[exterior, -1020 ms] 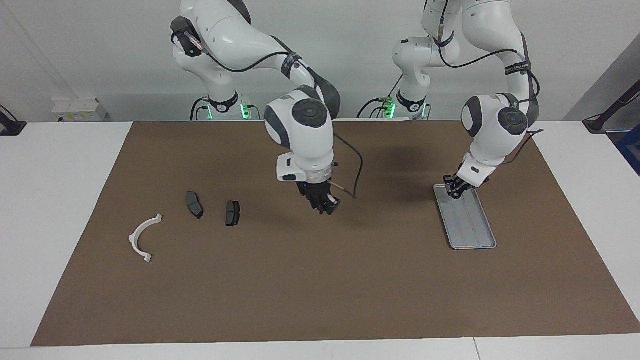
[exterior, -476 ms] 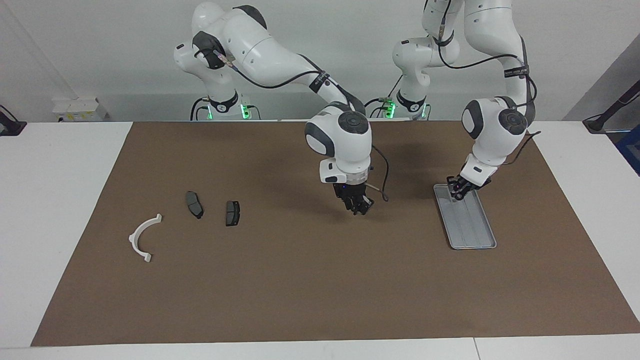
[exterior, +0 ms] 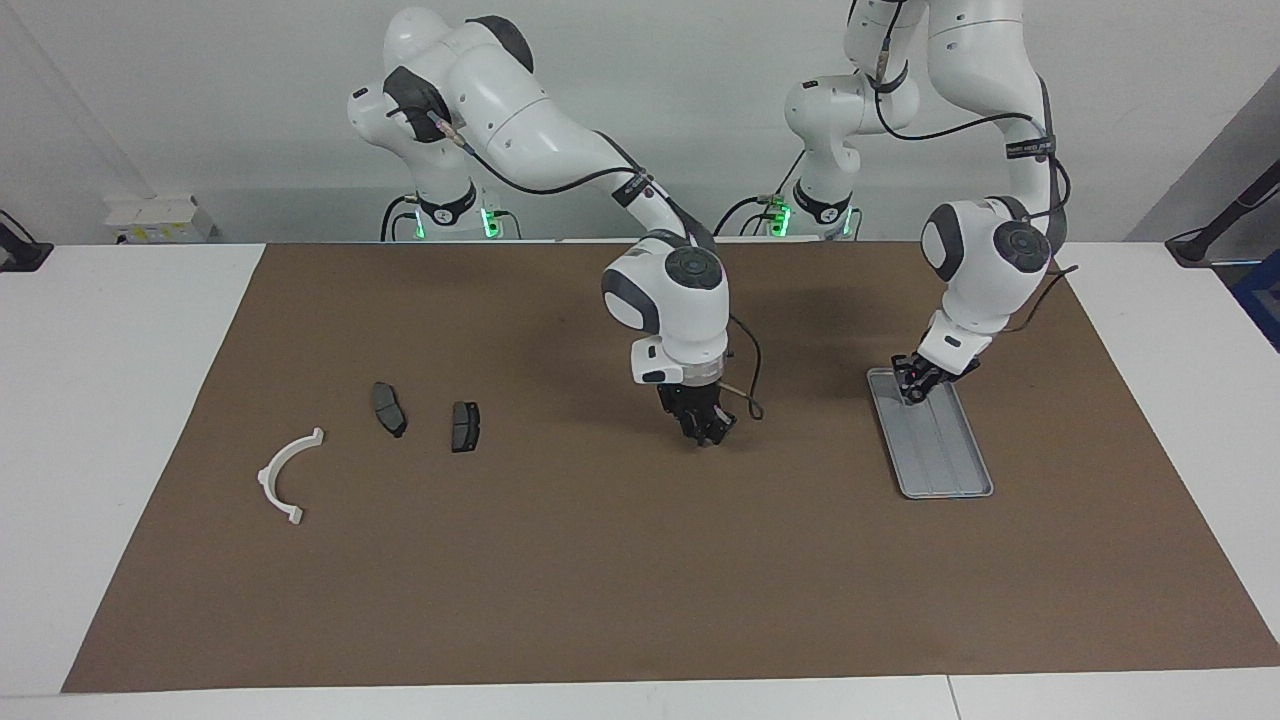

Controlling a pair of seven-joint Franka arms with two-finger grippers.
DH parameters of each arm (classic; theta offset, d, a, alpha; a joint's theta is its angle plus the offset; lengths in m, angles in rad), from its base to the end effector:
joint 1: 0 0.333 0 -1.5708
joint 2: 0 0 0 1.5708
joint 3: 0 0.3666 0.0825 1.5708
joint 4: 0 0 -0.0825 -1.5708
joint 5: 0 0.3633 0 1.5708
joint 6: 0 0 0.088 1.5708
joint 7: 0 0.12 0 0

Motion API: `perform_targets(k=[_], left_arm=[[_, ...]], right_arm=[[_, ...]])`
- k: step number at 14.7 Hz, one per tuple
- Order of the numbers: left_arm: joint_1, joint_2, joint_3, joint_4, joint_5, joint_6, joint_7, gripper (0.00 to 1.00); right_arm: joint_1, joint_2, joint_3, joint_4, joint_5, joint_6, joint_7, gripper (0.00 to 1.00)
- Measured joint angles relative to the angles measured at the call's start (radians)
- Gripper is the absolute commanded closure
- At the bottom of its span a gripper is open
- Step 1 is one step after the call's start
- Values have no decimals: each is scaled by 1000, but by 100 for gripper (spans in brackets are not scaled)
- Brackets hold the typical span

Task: Pick bearing gear from pile to tray
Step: 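Place the second bearing at center while the left gripper releases and rises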

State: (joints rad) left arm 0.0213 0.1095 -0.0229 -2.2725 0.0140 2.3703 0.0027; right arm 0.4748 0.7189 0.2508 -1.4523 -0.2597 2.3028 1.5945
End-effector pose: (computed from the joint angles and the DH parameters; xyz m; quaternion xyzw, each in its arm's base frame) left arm 0.5187 -0.0004 0.3608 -1.0000 0.0071 0.0058 0.0036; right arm 0.5967 0.4605 0.3215 -0.9213 0.3801 -0.0528 0.0627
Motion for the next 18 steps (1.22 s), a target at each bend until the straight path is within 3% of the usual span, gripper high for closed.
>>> perform_targets(k=[2,3,4,5,8,10,12,15,18], left_arm=[[0,15,-1,-2,0,17,0,100],[0,19,-1,-2,0,22,0,100],[0,19,-1,-2,0,22,0,40],[0,19,-1,-2,0,22,0,0],[-1,21,-5,7,0,-2,0,0],[-1,19,-6,78,0,-136,0,0],[-11,11,-14,218,-2,-313,-32,0],[-142,-3,-25,361,-5,-408,-282,0],[-345,2,-35,401,-12,-389,-583,0]], right_arm=[[-2,-1,0,-1,0,2,0,100],[-3,-1,0,-1,0,2,0,68],[-4,-2,0,-1,0,2,0,23],[-6,-2,0,-1,0,2,0,0],[-16,-6,0,2,0,2,0,0],[-29,-10,-2,12,0,-11,0,0],[-62,-17,-3,53,0,-73,-5,0],[-144,-60,1,108,6,-146,-144,0],[-235,-134,1,119,51,-238,-424,0]])
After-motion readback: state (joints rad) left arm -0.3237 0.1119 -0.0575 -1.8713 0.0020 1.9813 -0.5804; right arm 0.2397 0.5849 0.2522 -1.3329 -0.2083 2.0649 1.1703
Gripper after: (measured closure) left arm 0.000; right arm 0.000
